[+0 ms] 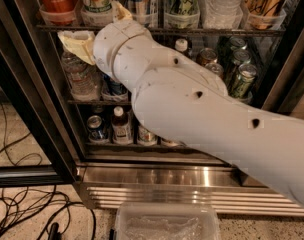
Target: Pick 7up can from top shelf of fridge
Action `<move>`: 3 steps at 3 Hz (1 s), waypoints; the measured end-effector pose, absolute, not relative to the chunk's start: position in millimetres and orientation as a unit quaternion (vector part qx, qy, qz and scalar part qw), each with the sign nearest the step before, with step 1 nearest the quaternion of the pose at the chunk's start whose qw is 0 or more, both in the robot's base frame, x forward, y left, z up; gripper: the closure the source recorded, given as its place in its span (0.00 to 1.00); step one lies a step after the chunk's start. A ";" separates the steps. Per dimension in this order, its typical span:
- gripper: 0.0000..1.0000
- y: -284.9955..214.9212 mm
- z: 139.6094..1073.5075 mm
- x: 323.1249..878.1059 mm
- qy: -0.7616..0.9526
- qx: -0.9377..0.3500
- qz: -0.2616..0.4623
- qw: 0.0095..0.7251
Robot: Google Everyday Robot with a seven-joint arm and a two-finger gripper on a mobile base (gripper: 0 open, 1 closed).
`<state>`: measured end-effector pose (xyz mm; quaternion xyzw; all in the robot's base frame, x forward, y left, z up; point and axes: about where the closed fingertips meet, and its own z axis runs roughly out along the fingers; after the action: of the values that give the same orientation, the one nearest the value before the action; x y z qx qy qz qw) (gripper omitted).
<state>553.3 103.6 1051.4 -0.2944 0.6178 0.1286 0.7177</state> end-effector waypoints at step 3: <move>0.31 144.5 1045.4 578.7 0.623 -0.247 0.095 0.736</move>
Offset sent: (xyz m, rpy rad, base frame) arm 0.0362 0.0715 -0.0091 -0.0073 -0.0161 -0.1518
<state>578.7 144.5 1045.4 -0.2468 0.6235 0.0949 0.7358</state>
